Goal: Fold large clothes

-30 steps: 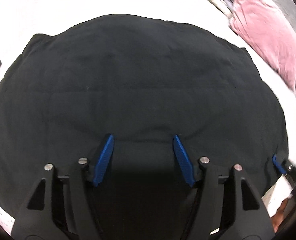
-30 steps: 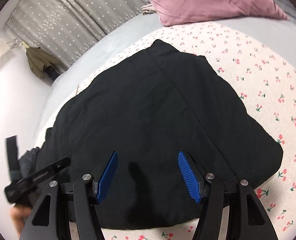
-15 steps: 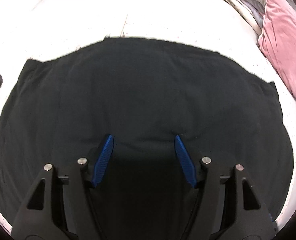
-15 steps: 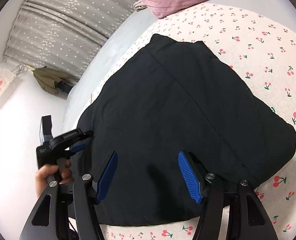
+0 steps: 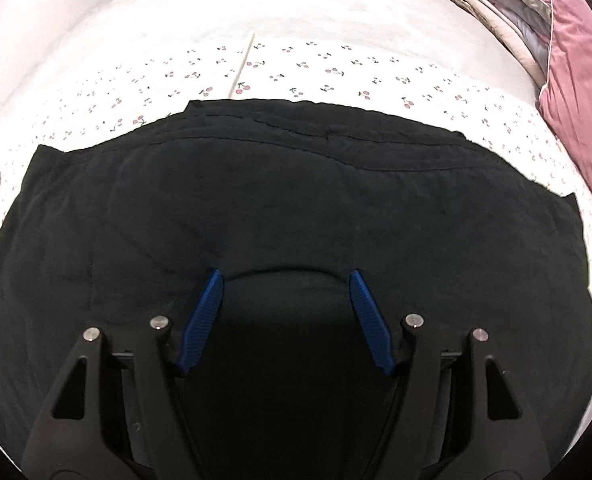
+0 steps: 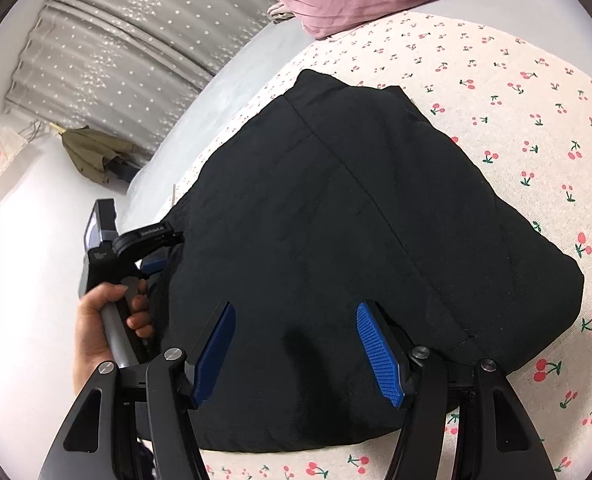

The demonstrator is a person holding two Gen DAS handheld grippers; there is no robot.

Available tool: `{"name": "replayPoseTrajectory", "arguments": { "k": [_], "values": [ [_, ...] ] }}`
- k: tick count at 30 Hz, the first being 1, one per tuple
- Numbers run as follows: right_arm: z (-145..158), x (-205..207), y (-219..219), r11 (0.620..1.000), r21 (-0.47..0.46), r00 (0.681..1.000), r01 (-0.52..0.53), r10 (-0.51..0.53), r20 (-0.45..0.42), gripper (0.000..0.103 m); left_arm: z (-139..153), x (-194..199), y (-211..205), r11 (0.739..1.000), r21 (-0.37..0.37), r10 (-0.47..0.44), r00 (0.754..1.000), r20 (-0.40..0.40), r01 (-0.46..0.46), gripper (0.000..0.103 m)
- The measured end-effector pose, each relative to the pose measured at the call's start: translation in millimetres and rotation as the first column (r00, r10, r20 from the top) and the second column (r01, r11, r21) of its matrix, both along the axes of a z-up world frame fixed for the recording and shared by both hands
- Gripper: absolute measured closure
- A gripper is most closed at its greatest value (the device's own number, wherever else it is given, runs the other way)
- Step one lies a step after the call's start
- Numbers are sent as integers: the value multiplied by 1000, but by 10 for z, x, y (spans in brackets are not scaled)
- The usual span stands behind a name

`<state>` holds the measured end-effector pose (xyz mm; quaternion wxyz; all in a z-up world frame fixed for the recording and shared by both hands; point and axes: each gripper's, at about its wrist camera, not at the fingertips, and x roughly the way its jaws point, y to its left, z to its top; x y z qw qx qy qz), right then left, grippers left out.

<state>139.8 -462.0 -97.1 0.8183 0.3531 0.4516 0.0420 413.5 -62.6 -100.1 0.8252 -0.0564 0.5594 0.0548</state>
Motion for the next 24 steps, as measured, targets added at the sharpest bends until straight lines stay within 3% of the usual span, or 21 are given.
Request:
{"name": "replayPoseTrajectory", "arguments": {
  "k": [5,10,16,21,24],
  "values": [
    [11,-56,-26,1000,-3,1000,0,0,15,38,320,-270,255,994,-102,42,999,33,-39,36],
    [31,-74,-96,999,7,999,33,-33,39,38,580,-1232,384,1000,-15,-13,993,121,15,36],
    [91,-207,-316,990,52,988,132,-136,74,38,534,-2191,661,997,-74,-27,993,119,36,36],
    [90,-471,-681,927,114,926,358,-368,80,38,464,-2383,750,994,-111,27,988,153,-10,36],
    [-33,-730,-904,839,164,849,520,-529,13,38,380,-2369,679,987,-161,18,987,160,8,36]
  ]
}}
